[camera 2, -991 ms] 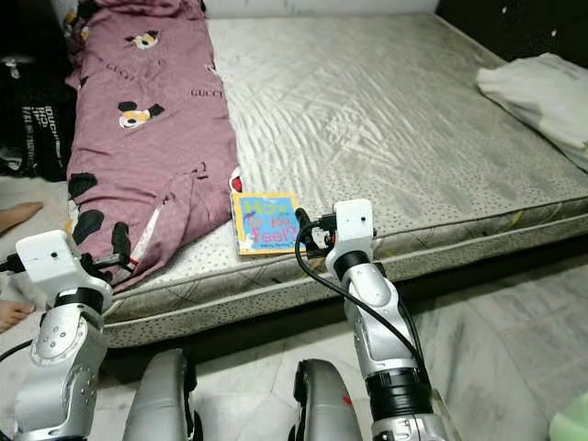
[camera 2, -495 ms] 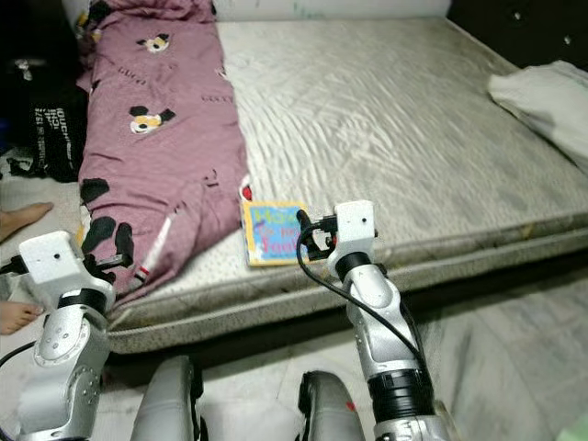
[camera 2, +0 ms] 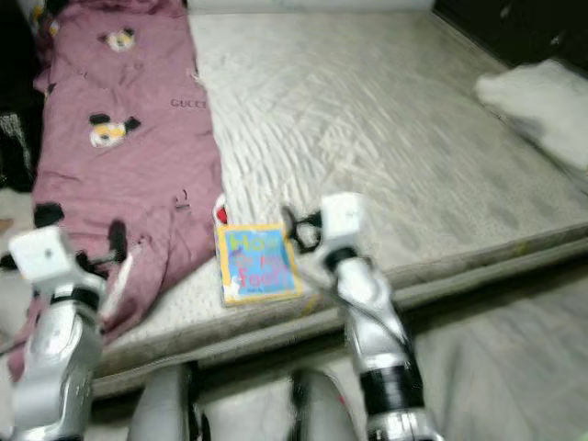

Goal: Clean up the room

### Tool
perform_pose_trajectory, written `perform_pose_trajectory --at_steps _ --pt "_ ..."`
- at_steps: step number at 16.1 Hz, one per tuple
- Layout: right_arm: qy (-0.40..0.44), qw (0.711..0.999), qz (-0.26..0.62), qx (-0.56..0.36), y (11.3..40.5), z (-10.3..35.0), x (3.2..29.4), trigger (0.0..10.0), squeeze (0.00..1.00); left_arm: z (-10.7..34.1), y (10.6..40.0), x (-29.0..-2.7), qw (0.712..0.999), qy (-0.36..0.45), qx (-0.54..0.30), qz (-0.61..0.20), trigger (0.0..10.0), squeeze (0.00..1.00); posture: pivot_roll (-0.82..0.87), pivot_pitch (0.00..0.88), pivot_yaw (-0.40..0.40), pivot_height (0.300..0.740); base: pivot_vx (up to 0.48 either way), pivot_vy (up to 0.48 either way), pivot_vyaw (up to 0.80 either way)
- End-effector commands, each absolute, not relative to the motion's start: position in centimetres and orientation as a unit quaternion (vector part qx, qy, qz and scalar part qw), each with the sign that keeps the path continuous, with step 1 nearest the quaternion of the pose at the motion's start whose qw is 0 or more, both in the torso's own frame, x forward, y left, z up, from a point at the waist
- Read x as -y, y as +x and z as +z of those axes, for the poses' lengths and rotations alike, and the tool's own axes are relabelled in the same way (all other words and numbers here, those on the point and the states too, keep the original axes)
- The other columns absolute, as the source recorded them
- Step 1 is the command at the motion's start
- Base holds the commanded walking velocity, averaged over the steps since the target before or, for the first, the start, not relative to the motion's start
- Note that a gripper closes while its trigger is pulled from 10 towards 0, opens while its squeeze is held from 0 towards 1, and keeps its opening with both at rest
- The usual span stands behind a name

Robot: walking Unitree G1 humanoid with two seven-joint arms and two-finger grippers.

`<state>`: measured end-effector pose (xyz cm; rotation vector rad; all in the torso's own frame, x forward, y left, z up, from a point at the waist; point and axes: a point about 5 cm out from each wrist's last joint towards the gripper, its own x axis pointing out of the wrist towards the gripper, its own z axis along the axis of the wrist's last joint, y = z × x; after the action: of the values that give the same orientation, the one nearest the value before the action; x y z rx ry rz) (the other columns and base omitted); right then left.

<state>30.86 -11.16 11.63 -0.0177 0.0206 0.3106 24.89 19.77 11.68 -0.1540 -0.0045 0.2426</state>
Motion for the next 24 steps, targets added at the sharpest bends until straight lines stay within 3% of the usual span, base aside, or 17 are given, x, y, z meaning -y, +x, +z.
perform_pose_trajectory --at_steps 1,5,12,20,24 --pt "-0.018 0.991 0.134 -0.023 30.6 11.0 12.7 10.0 0.0 11.4 24.7 -19.2 0.99 -0.083 -0.007 0.117 10.0 0.0 -0.08 0.069 -0.065 0.619 0.0 0.0 0.0" --pt "-0.02 0.99 0.134 -0.026 30.5 10.9 12.7 10.0 0.0 10.9 25.0 -19.2 0.988 -0.091 -0.021 0.12 10.0 0.0 -0.09 0.067 -0.067 0.619 0.0 0.0 0.0" --pt "-0.027 0.99 0.133 -0.026 30.4 11.1 13.2 10.0 0.0 9.7 26.0 -19.4 0.982 -0.108 -0.058 0.141 10.0 0.0 -0.11 0.077 -0.077 0.539 0.0 0.0 0.0" --pt "-0.042 0.991 0.125 -0.028 30.3 11.6 14.3 10.0 0.0 8.5 28.2 -20.1 0.974 -0.129 -0.1 0.16 10.0 0.0 -0.15 0.093 -0.088 0.539 0.0 0.0 0.0" --pt "-0.065 0.991 0.107 -0.036 28.8 12.1 17.0 10.0 0.0 7.3 30.0 -20.3 0.97 -0.128 -0.136 0.153 10.0 0.0 -0.22 0.133 -0.09 0.539 0.0 0.0 0.0"
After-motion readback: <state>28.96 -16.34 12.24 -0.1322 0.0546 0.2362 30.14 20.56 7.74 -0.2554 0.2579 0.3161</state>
